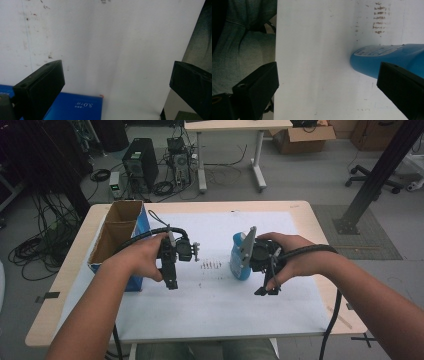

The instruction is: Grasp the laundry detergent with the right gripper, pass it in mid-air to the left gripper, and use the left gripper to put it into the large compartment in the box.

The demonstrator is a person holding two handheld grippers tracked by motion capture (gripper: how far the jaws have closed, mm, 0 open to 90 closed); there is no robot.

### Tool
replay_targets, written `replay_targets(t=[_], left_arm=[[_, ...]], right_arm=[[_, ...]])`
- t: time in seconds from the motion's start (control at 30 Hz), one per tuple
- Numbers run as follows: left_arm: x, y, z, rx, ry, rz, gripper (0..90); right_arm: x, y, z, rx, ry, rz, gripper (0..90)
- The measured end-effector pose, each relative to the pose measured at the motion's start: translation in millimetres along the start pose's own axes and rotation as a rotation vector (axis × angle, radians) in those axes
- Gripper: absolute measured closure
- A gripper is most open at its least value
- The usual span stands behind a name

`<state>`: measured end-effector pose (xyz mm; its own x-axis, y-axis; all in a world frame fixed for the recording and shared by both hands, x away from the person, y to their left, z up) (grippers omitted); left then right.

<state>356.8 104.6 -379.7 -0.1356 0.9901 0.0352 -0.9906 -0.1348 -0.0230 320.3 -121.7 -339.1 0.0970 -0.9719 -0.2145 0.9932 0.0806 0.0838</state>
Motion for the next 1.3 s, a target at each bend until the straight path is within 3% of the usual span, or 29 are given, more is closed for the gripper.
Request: replay_targets(t=[0.4, 0.6, 0.87, 0.97, 1.3], left_arm=[[2.8, 5.5, 5.3, -0.003, 0.006, -0.005, 0.2], [2.2, 13.5, 14.8, -0.022, 0.007, -0.022, 0.2], [0.0, 28.9, 32.5, -0.041, 0.026, -0.047, 0.2], [0.1, 34.5, 37.9, -0.051, 0.02, -0.063, 0.2], [3.5, 51.3, 49.7, -0.045, 0.028, -0.082, 0.2]], right_arm=[[0.8, -1.2, 1.5, 0.009, 0.0, -0.008, 4.2], [7.2, -2.4, 0.8, 0.019, 0.003, -0.04, 4.2], [20.1, -2.9, -2.0, 0.048, 0.0, -0.134, 4.5], [25.5, -0.9, -5.1, 0.057, -0.004, -0.211, 5.5], [37.6, 7.6, -12.6, 0.097, 0.029, -0.351, 4.1]])
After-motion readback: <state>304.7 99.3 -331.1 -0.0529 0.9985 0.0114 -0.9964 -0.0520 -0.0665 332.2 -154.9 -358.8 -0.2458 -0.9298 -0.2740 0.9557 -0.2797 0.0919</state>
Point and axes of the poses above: each handheld gripper's, and its own axes: z roughly backward along the jaws, x roughly out of its underside, y roughly to its right, the point moved 6 cm from there along -z, roughly forward along the jaws, and after that the axes turned 1 degree about -z, right-handed, at the moved point
